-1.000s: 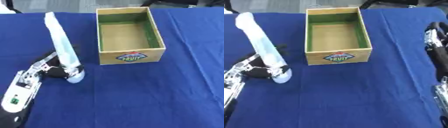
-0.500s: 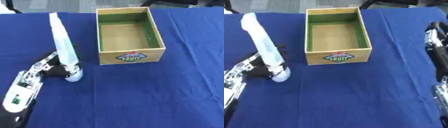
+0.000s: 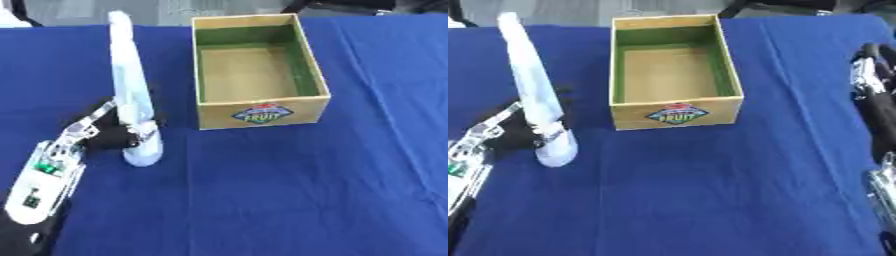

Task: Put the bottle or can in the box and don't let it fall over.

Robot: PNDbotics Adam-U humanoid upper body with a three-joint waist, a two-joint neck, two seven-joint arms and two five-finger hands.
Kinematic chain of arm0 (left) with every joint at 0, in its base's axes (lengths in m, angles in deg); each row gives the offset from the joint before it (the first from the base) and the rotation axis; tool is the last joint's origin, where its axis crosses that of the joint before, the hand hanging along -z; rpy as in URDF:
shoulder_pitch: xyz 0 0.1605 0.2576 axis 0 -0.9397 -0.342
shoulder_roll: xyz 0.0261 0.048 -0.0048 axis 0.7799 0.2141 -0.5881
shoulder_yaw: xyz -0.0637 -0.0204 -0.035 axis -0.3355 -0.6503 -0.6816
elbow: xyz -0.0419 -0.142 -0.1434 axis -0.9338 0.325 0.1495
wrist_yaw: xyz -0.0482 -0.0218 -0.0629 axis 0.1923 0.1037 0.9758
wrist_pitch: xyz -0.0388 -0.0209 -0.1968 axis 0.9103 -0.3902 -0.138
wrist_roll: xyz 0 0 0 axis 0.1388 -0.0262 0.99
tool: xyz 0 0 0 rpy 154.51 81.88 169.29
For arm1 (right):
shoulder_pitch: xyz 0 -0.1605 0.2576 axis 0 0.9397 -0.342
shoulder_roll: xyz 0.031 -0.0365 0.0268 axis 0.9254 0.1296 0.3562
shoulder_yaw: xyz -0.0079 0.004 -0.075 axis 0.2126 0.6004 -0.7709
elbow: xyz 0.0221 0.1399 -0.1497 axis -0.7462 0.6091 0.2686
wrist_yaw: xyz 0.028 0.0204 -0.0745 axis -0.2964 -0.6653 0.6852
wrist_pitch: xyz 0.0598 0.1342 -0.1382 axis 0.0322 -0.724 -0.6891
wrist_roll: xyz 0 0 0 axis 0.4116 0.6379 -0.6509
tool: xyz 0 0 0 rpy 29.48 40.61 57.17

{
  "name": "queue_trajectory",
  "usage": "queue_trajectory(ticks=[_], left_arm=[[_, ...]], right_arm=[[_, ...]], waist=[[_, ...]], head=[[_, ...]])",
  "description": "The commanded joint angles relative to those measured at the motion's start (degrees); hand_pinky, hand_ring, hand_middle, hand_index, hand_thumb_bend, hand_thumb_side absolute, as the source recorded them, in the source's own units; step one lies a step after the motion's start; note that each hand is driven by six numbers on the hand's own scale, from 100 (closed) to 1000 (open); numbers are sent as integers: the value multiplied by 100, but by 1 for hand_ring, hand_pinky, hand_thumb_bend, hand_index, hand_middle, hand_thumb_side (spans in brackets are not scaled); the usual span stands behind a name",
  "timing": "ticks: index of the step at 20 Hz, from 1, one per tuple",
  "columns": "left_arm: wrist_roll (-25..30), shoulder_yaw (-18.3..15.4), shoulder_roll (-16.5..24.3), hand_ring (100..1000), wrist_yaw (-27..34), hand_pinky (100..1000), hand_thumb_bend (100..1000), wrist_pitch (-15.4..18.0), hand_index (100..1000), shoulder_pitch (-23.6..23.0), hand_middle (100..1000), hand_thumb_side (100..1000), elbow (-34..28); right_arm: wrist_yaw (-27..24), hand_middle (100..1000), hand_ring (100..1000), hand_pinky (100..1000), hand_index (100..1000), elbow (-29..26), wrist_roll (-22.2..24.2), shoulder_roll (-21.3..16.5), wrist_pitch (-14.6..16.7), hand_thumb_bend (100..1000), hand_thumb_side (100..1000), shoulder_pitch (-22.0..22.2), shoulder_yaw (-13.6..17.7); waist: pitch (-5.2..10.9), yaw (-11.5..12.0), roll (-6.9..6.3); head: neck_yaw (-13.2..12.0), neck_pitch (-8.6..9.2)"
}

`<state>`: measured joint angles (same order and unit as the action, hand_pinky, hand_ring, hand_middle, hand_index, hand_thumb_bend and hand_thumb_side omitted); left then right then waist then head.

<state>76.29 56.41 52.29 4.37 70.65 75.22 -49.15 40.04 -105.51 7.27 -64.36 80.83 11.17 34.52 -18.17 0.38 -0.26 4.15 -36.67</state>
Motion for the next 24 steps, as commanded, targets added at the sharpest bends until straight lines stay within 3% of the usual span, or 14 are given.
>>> queue_trajectory(ticks=[1, 2, 15, 24], left_arm=[[-171, -94, 180, 1000, 134, 1000, 100, -21, 391, 193, 1000, 408, -347], [-218, -103, 205, 1000, 171, 1000, 100, -26, 390, 233, 1000, 271, -417], [-769, -188, 372, 1000, 645, 1000, 100, -110, 359, 946, 1000, 298, -886], [-1436, -311, 323, 1000, 645, 1000, 100, -151, 359, 1944, 1000, 318, -166]], right_arm=[[-34, 1000, 988, 1000, 963, -126, -35, -108, 12, 100, 470, -57, 45], [-37, 1000, 988, 1000, 963, -126, -36, -109, 11, 100, 470, -58, 44], [-140, 1000, 987, 1000, 958, -126, -72, -95, 31, 100, 470, -165, 66], [-417, 1000, 996, 1000, 962, -126, -151, -40, 80, 100, 470, -643, 79]], waist=[[94, -17, -2], [95, -20, -5], [75, -160, -24], [-119, -704, -121]], head=[[13, 40], [14, 39], [-49, 95], [-450, 425]])
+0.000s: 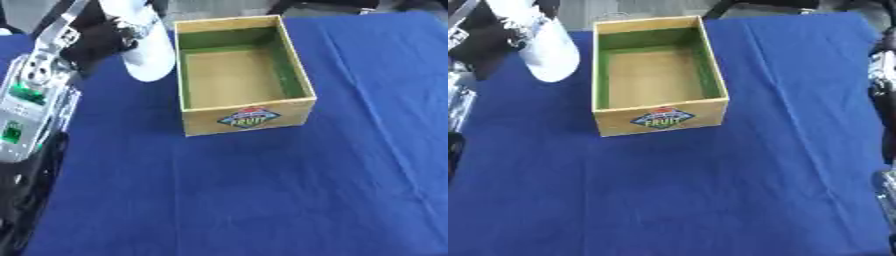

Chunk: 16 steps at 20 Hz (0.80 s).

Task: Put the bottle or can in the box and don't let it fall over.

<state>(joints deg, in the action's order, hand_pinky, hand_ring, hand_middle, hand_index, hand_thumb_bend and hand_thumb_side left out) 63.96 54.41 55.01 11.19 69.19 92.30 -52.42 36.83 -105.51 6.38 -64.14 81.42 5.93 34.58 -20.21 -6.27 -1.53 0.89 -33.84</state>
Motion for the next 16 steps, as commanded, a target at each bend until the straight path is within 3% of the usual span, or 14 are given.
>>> queue_trajectory(ticks=[1, 7, 16], left_arm=[[-308, -133, 26, 1000, -81, 1000, 100, -8, 359, 336, 1000, 318, 297], [-877, -160, -96, 1000, -321, 1000, 100, 158, 356, 771, 1000, 315, 1043], [-1178, -179, -223, 1000, -542, 1000, 100, 354, 365, 1020, 1000, 297, 1694]], right_arm=[[-126, 1000, 999, 1000, 964, -126, -102, -54, 24, 100, 470, -186, 80], [-249, 1000, 1000, 1000, 971, -126, -267, 15, 31, 100, 470, -516, 69], [-392, 1000, 1000, 1000, 968, -126, -284, 90, 2, 100, 470, -867, 61]], waist=[[58, -117, -13], [-63, -470, -102], [-194, -836, -234]], head=[[-180, 177], [-336, 323], [-540, 441]])
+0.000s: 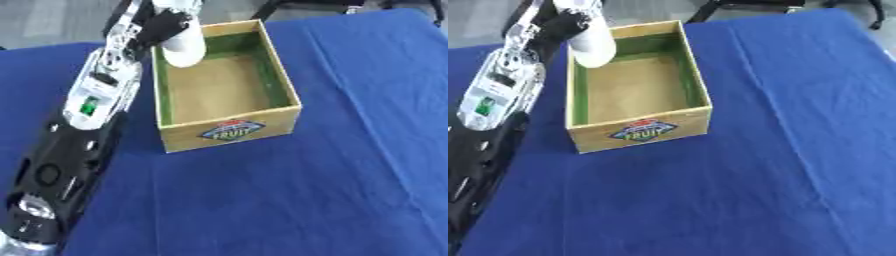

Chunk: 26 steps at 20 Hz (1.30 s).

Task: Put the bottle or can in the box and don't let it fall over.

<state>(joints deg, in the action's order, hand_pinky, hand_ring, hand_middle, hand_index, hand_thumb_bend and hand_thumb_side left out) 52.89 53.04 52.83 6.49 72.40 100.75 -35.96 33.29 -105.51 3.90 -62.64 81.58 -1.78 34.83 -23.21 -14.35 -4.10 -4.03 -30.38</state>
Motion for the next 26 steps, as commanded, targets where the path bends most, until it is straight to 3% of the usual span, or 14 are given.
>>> queue_trajectory(ticks=[1, 8, 9, 11, 12, 13, 14, 15, 16, 17, 20, 26], left_arm=[[-89, -37, -36, 1000, -76, 1000, 100, 27, 366, 176, 1000, 293, 110], [-226, 47, -198, 1000, -89, 1000, 100, -33, 398, 133, 1000, 206, 307], [-225, 62, -209, 1000, -110, 1000, 100, -21, 434, 121, 1000, 128, 309], [-166, 95, -220, 1000, -162, 1000, 100, 14, 531, 92, 1000, 100, 312], [-98, 113, -220, 1000, -205, 1000, 124, 39, 583, 79, 1000, 100, 317], [-23, 120, -219, 1000, -253, 1000, 272, 64, 687, 69, 1000, 100, 325], [113, 152, -213, 1000, -329, 1000, 301, 99, 700, 56, 1000, 100, 328], [272, 170, -207, 1000, -423, 1000, 412, 135, 774, 37, 1000, 110, 329], [431, 176, -202, 1000, -526, 1000, 433, 170, 787, 15, 1000, 128, 329], [567, 168, -196, 1000, -625, 1000, 503, 198, 842, -4, 1000, 188, 329], [850, 118, -170, 1000, -901, 1000, 538, 238, 873, -73, 1000, 211, 331], [956, 43, -144, 1000, -1031, 1000, 520, 183, 862, -194, 1000, 202, 320]], right_arm=[[-29, 1000, 1000, 1000, 967, -126, -50, -55, -15, 100, 470, -127, 44], [57, 1000, 1000, 1000, 967, -126, -106, -47, -37, 100, 470, -210, 47], [58, 1000, 1000, 1000, 966, -126, -96, -50, -36, 100, 470, -211, 42], [55, 1000, 1000, 1000, 966, -126, -76, -57, -31, 100, 470, -209, 39], [50, 1000, 1000, 1000, 966, -126, -70, -59, -29, 100, 470, -205, 40], [44, 1000, 1000, 1000, 966, -126, -66, -61, -28, 100, 470, -201, 41], [37, 1000, 1000, 1000, 966, -126, -61, -65, -28, 100, 470, -194, 40], [29, 1000, 1000, 1000, 966, -126, -58, -70, -30, 100, 470, -183, 40], [24, 1000, 1000, 1000, 966, -126, -56, -75, -31, 100, 470, -170, 42], [19, 1000, 1000, 1000, 966, -126, -55, -81, -33, 100, 470, -157, 43], [11, 1000, 1000, 1000, 966, -126, -55, -115, -39, 100, 470, -100, 49], [31, 1000, 1000, 1000, 965, -126, -63, -176, -41, 100, 470, 21, 61]], waist=[[95, -54, 14], [69, -101, -13], [68, -100, -15], [69, -94, -16], [71, -88, -16], [73, -84, -15], [77, -74, -14], [85, -59, -12], [93, -43, -11], [104, -26, -10], [150, 41, -8], [242, 178, 13]], head=[[-52, 98], [-40, 81], [-40, 85], [-39, 94], [-36, 94], [-35, 93], [-35, 91], [-34, 81], [-33, 69], [-30, 52], [-4, -14], [39, -90]])
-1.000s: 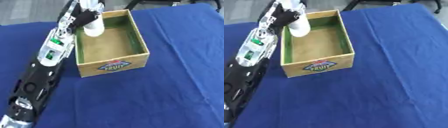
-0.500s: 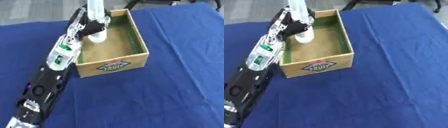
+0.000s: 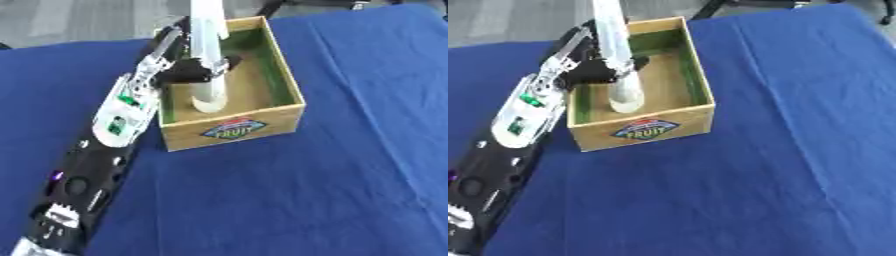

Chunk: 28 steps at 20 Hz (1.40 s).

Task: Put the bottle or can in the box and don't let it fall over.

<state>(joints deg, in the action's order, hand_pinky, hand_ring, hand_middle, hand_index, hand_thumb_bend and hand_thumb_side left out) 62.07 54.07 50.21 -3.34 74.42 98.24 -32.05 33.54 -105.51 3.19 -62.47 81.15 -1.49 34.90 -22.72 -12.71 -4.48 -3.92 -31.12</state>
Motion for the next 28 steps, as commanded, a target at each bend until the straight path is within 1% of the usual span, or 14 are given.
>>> queue_trajectory(ticks=[1, 7, 8, 13, 17, 22, 28], left_arm=[[37, -67, 126, 1000, -39, 1000, 520, -35, 864, 34, 1000, 206, -79], [128, -56, 219, 1000, 49, 1000, 534, -103, 888, -199, 1000, 206, -286], [153, -55, 232, 1000, 69, 1000, 545, -113, 910, -258, 1000, 208, -361], [370, -19, 330, 1000, 195, 1000, 592, -159, 963, -542, 1000, 220, -767], [643, 6, 404, 1000, 282, 1000, 623, -208, 986, -786, 1000, 232, -1150], [830, -28, 509, 1000, 473, 1000, 635, -266, 989, -1092, 1000, 221, -1753], [798, -139, 765, 1000, 793, 1000, 617, -296, 985, -1652, 1000, 197, -2756]], right_arm=[[13, 1000, 1000, 1000, 965, -126, 8, -203, 1, 100, 470, 14, 54], [66, 1000, 1000, 1000, 964, -126, -10, -279, -6, 100, 470, 167, 70], [75, 1000, 1000, 1000, 964, -126, -16, -293, -9, 100, 470, 200, 74], [123, 1000, 1000, 1000, 964, -126, -33, -354, -6, 100, 470, 336, 89], [143, 1000, 1000, 1000, 963, -126, -53, -384, -4, 100, 470, 420, 104], [164, 1000, 1000, 1000, 963, -126, -72, -411, -3, 100, 470, 515, 121], [195, 1000, 1000, 1000, 963, -126, -104, -466, 2, 100, 470, 627, 154]], waist=[[207, 37, 53], [306, 199, 58], [327, 233, 60], [403, 363, 62], [438, 440, 67], [473, 530, 71], [531, 650, 53]], head=[[36, -29], [119, -109], [140, -126], [220, -179], [265, -203], [319, -237], [408, -269]])
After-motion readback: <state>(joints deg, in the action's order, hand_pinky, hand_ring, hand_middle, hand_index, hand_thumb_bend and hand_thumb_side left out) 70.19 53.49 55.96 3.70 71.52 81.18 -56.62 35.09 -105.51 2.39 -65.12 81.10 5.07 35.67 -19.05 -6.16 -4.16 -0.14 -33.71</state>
